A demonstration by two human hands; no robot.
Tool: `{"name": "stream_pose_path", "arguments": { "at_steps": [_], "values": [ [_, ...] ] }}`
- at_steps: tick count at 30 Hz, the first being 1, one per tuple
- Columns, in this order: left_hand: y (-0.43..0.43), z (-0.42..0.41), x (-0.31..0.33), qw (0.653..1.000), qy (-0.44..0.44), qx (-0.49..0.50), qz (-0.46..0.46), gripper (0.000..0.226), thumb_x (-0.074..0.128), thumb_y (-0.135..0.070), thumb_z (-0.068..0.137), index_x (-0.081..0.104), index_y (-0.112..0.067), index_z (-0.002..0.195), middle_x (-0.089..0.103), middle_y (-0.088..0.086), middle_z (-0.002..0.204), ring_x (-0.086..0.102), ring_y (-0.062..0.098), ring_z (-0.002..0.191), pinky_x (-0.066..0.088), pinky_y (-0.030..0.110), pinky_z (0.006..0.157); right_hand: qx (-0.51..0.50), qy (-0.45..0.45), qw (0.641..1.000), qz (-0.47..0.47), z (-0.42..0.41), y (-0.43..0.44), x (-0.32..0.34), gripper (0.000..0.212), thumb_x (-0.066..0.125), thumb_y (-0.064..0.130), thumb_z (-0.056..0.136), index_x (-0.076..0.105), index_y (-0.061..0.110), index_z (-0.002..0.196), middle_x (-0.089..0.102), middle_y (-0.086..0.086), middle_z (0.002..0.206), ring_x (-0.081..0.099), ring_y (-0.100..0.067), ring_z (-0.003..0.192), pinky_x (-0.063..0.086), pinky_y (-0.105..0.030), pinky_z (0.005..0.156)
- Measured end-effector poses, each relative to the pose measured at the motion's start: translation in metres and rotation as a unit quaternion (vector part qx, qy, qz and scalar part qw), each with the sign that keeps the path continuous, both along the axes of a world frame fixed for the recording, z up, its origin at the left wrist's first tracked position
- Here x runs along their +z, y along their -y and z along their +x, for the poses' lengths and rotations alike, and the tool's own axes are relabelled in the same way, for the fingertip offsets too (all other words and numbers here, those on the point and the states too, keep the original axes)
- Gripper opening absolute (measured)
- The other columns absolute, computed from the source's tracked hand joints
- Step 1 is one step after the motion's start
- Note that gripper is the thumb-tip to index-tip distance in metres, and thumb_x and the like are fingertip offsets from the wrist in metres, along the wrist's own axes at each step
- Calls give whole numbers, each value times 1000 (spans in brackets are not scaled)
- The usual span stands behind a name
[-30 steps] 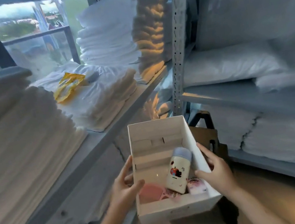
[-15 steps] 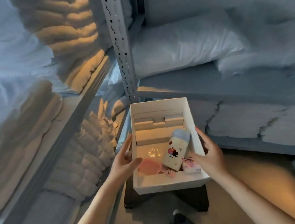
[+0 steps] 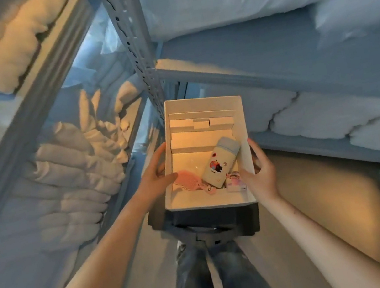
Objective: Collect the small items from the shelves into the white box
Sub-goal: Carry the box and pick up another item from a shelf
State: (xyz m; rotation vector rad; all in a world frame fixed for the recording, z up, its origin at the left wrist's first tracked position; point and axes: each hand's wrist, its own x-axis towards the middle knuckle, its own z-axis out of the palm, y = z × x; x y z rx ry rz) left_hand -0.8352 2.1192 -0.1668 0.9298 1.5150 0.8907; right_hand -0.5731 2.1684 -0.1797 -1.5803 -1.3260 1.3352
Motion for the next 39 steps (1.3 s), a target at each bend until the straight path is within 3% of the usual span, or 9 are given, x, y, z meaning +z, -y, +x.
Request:
{"name": "stream_pose_path", "arguments": {
  "at_steps": [3, 7, 15, 21, 25, 27, 30, 33, 39],
  "values": [
    [1, -9, -20, 999, 28, 4, -32, 79, 65, 3, 87, 29, -32, 147, 50, 9, 143, 54, 20, 127, 54, 29, 92, -9, 15, 1000, -21, -6, 5, -21, 70, 72, 8, 85, 43, 33, 144, 49, 12, 144, 51, -8, 126, 52, -15, 86],
    [6, -11, -42, 996, 52, 6, -69, 79, 66, 1, 87, 29, -33, 147, 57, 10, 137, 58, 22, 123, 56, 31, 88, -21, 26, 998, -51, -10, 14, -45, 74, 73, 6, 83, 42, 35, 144, 48, 11, 145, 51, -14, 128, 52, -38, 98],
    [19, -1, -80, 992, 66, 35, -100, 83, 62, 12, 85, 28, -32, 147, 65, 11, 126, 64, 24, 113, 57, 31, 84, -30, 49, 996, -68, -7, 25, -76, 73, 74, 7, 82, 43, 33, 144, 49, 30, 134, 51, 6, 121, 53, -25, 95],
    [24, 7, -84, 993, 37, 46, -107, 83, 63, 10, 85, 24, -31, 147, 61, -6, 125, 63, 7, 111, 54, 18, 78, 2, 64, 994, -83, -10, 33, -85, 78, 72, 10, 85, 33, 39, 147, 44, 24, 142, 44, -7, 132, 44, -28, 100],
    [20, 13, -65, 992, -30, 48, -110, 76, 67, -3, 87, 28, -25, 148, 56, -10, 130, 57, 10, 120, 51, 30, 94, 61, 79, 991, -88, -3, 24, -67, 77, 68, 7, 88, 31, 33, 149, 41, 13, 149, 40, -11, 137, 42, -41, 110],
    [16, 16, -45, 990, -69, 62, -110, 65, 65, -6, 88, 36, -20, 144, 59, -10, 127, 57, 13, 120, 49, 24, 92, 109, 103, 986, -77, -5, 15, -43, 73, 67, 12, 90, 31, 32, 150, 39, 9, 152, 37, -11, 139, 40, -45, 111],
    [11, 23, 7, 987, -120, 79, -76, 58, 65, -7, 88, 42, -16, 140, 55, -9, 126, 51, 10, 123, 41, 14, 91, 184, 150, 971, 10, -13, -2, 10, 66, 65, 19, 91, 34, 30, 148, 36, 10, 153, 32, -4, 138, 37, -37, 112],
    [17, 29, 71, 979, -192, 69, -8, 54, 66, -15, 88, 46, -21, 138, 54, -13, 125, 48, 6, 121, 39, 24, 100, 241, 200, 943, 113, -25, -14, 67, 61, 64, 27, 92, 37, 28, 146, 37, 8, 153, 29, -10, 142, 34, -37, 113],
    [63, 23, 149, 889, -438, 35, 131, 50, 65, -28, 90, 51, -19, 137, 56, 0, 139, 51, 22, 128, 44, 42, 105, 322, 273, 861, 284, -46, -14, 140, 61, 56, 46, 94, 35, 27, 148, 26, 6, 158, 16, -16, 148, 18, -35, 115]
  ]
}}
